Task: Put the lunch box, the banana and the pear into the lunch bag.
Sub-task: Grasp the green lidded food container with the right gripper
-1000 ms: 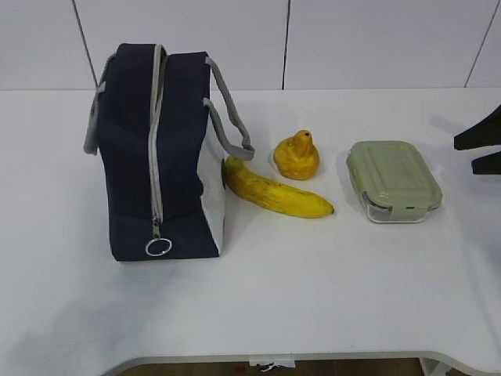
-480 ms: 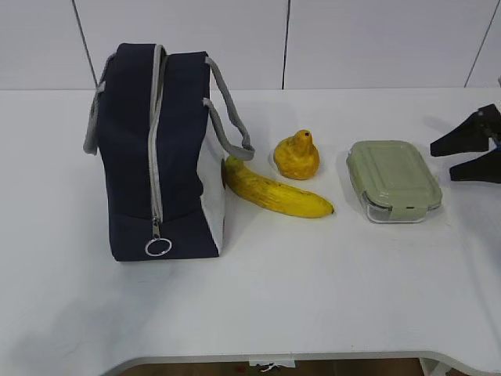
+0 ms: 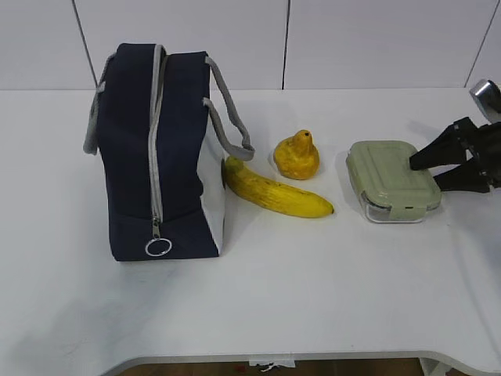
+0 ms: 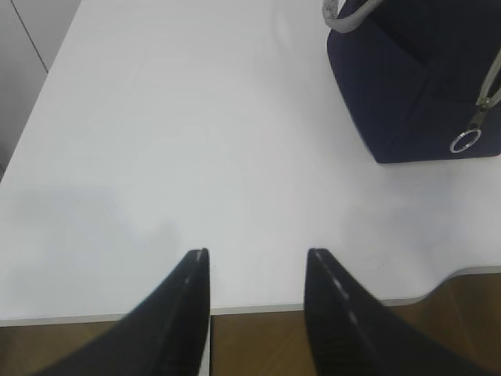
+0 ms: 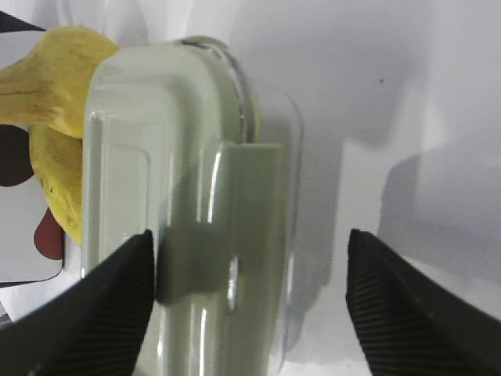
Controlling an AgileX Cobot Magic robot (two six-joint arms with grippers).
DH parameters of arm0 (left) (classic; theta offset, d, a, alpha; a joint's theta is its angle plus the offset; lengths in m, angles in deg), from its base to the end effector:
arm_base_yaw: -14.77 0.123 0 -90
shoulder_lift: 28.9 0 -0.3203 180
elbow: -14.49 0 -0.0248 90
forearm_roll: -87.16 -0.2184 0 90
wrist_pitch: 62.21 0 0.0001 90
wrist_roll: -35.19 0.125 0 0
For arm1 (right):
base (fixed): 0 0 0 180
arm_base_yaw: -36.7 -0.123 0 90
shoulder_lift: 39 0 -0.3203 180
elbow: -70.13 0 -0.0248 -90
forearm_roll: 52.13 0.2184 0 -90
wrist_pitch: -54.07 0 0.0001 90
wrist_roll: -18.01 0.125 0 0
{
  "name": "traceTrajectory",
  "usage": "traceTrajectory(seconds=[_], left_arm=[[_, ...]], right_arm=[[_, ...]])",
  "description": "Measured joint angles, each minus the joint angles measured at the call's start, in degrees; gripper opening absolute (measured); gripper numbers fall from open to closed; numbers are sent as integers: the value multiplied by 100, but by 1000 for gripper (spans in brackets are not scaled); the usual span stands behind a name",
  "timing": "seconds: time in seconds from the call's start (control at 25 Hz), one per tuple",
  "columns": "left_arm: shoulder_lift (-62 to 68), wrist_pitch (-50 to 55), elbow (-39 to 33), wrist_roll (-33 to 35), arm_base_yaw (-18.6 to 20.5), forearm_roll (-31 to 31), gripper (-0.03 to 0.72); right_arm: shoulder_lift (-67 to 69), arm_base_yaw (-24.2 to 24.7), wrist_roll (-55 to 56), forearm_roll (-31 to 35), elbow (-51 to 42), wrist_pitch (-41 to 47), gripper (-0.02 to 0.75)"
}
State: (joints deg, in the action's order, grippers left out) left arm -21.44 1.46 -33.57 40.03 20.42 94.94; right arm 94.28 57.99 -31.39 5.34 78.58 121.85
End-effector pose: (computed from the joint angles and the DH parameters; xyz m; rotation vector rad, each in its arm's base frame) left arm -0.0414 -0.0193 0.2485 -0.0030 2.0729 -0.0511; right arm 0.4232 -0.0602 0.1738 0.0315 2.5665 1.1399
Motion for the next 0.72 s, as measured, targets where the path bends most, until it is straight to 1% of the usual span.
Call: traceTrajectory(seconds=[0.24, 0.72], left_arm=[[0, 0, 0, 0, 0, 0, 307], [0, 0, 0, 0, 0, 0, 307]], right_arm=[[0, -162, -14, -33, 0, 0, 582], [0, -160, 31, -77, 0, 0, 582]])
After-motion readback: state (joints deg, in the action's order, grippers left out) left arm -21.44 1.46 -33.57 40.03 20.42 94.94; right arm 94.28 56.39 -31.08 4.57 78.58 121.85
